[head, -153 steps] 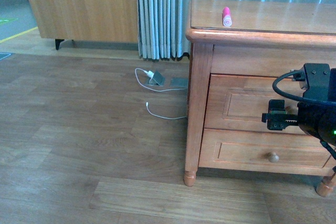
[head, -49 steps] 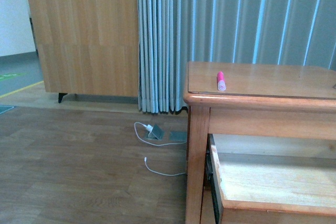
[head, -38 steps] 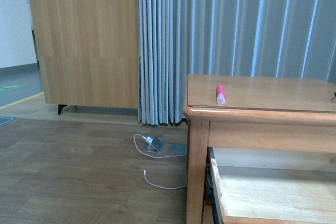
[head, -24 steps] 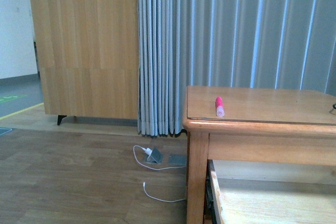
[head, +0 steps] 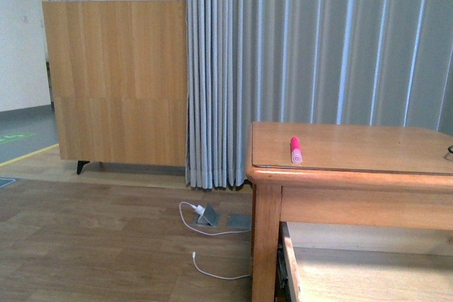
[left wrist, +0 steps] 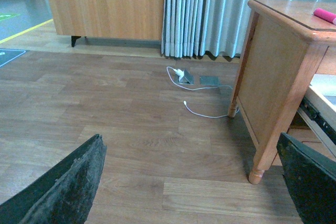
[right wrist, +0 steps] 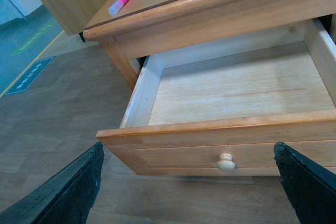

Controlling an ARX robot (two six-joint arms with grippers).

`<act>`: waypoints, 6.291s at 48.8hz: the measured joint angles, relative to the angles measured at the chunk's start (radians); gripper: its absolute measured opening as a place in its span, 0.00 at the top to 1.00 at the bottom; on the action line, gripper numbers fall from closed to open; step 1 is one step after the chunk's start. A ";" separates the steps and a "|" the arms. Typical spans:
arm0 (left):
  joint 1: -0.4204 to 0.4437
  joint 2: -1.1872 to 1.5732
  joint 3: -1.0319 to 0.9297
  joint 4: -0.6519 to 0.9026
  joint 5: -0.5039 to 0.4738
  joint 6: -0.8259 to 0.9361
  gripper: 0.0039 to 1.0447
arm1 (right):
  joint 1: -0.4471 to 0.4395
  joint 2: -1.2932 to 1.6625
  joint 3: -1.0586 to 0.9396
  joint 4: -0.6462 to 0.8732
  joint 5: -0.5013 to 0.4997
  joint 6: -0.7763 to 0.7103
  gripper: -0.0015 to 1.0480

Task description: Place pink marker in drawer with both arms

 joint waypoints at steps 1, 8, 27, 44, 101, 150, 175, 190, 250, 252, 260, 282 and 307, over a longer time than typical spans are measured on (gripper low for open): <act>0.000 0.000 0.000 0.000 0.000 0.000 0.06 | 0.009 -0.011 -0.013 0.033 0.032 -0.008 0.10; 0.000 0.000 0.000 0.000 -0.001 0.000 0.06 | 0.099 -0.103 -0.126 0.294 0.304 -0.132 0.12; 0.000 0.000 0.000 0.000 0.000 0.000 0.06 | 0.108 -0.109 -0.131 0.305 0.320 -0.174 0.08; -0.132 0.237 0.032 0.122 -0.285 -0.042 0.06 | 0.108 -0.109 -0.131 0.305 0.321 -0.174 0.08; -0.504 2.213 1.777 0.291 -0.119 0.087 0.06 | 0.108 -0.109 -0.131 0.305 0.321 -0.177 0.08; -0.550 2.430 2.215 -0.200 -0.130 0.085 0.53 | 0.108 -0.109 -0.131 0.305 0.321 -0.177 0.08; -0.529 2.348 2.059 -0.092 -0.045 0.108 0.87 | 0.108 -0.109 -0.131 0.305 0.321 -0.177 0.08; -0.488 2.118 1.677 0.145 0.133 0.098 0.87 | 0.108 -0.109 -0.131 0.305 0.321 -0.177 0.08; -0.546 2.147 1.499 0.230 0.512 0.162 0.73 | 0.108 -0.109 -0.131 0.305 0.321 -0.177 0.08; -0.546 2.147 1.499 0.236 0.500 0.161 0.66 | 0.108 -0.109 -0.131 0.305 0.322 -0.177 0.08; -0.544 2.138 1.481 0.283 0.422 0.133 0.42 | 0.108 -0.109 -0.131 0.305 0.321 -0.177 0.08; -0.501 1.860 1.245 0.351 -0.001 0.039 0.06 | 0.109 -0.109 -0.131 0.305 0.321 -0.177 0.08; -0.333 1.212 0.706 0.386 -0.200 -0.051 0.06 | 0.109 -0.109 -0.131 0.305 0.321 -0.177 0.08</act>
